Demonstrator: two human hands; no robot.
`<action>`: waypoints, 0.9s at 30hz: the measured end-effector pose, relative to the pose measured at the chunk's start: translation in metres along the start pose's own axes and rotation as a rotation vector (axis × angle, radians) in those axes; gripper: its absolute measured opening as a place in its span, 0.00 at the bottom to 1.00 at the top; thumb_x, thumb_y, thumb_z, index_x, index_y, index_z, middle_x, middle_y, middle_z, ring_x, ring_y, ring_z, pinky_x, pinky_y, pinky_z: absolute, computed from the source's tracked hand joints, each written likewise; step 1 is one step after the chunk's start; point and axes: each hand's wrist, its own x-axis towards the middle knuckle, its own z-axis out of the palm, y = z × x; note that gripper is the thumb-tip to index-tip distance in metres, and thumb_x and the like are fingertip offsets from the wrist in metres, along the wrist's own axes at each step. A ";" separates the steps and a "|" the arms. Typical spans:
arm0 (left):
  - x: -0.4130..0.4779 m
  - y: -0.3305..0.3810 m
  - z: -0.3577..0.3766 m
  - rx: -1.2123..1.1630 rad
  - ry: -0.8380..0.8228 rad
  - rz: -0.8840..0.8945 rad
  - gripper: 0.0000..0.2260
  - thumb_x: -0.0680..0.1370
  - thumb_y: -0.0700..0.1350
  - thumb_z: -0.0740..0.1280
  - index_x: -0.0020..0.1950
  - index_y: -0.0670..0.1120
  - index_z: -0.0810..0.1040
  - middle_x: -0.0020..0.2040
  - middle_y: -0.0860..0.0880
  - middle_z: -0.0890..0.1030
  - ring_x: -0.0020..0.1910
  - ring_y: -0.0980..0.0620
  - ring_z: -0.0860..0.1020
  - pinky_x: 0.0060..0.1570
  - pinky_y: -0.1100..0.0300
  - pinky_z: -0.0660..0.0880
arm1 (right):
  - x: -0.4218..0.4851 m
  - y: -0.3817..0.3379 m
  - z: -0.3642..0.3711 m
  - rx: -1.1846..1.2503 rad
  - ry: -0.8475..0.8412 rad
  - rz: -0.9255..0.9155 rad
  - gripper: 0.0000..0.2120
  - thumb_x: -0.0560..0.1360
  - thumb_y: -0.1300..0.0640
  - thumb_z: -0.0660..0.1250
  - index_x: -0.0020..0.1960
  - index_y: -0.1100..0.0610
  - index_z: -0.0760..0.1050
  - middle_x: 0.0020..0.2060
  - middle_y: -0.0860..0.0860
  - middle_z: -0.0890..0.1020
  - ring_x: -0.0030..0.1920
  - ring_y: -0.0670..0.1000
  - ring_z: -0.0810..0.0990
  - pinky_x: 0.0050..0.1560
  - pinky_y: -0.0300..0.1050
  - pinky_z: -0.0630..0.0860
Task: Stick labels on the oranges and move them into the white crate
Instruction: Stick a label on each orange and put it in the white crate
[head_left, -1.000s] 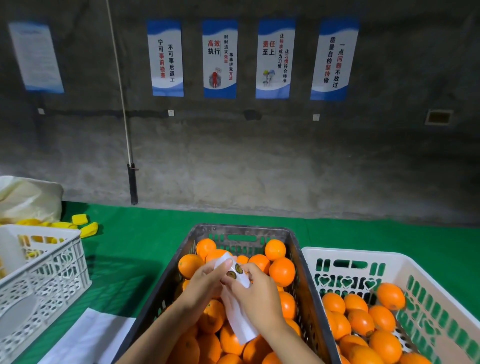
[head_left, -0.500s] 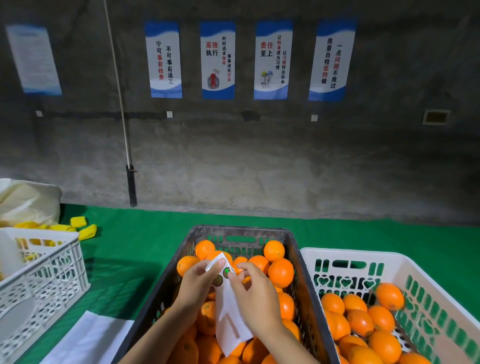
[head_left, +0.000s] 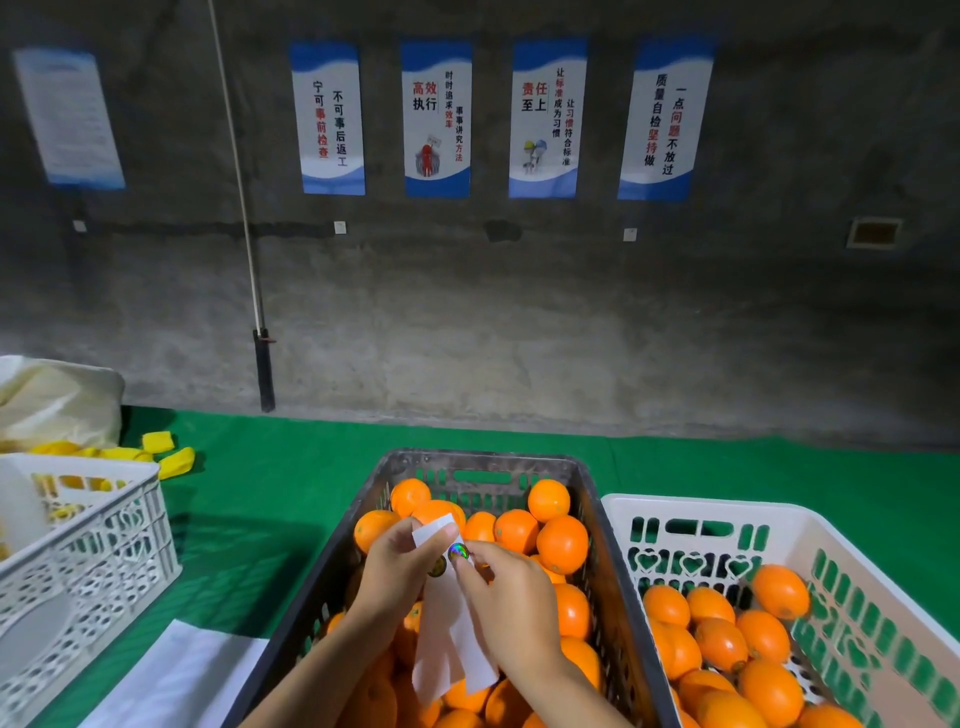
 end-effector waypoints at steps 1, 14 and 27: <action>0.001 -0.001 0.000 0.009 0.007 0.004 0.15 0.75 0.51 0.73 0.36 0.42 0.74 0.28 0.52 0.76 0.29 0.59 0.75 0.30 0.68 0.71 | 0.000 0.000 0.000 0.003 0.017 -0.005 0.13 0.81 0.43 0.63 0.59 0.44 0.81 0.47 0.47 0.85 0.46 0.49 0.80 0.42 0.47 0.78; 0.008 -0.008 -0.011 0.118 0.377 0.009 0.20 0.80 0.54 0.66 0.36 0.40 0.72 0.29 0.48 0.76 0.30 0.53 0.73 0.31 0.56 0.66 | 0.003 -0.006 -0.010 0.229 0.197 0.136 0.08 0.82 0.54 0.63 0.44 0.47 0.76 0.49 0.43 0.75 0.46 0.41 0.75 0.40 0.36 0.71; 0.017 -0.010 -0.021 -0.071 0.805 -0.122 0.20 0.85 0.54 0.46 0.53 0.41 0.70 0.51 0.41 0.74 0.54 0.44 0.74 0.56 0.50 0.66 | -0.002 -0.004 0.007 0.541 -0.526 0.699 0.08 0.78 0.63 0.63 0.47 0.53 0.79 0.35 0.51 0.77 0.30 0.48 0.73 0.23 0.36 0.66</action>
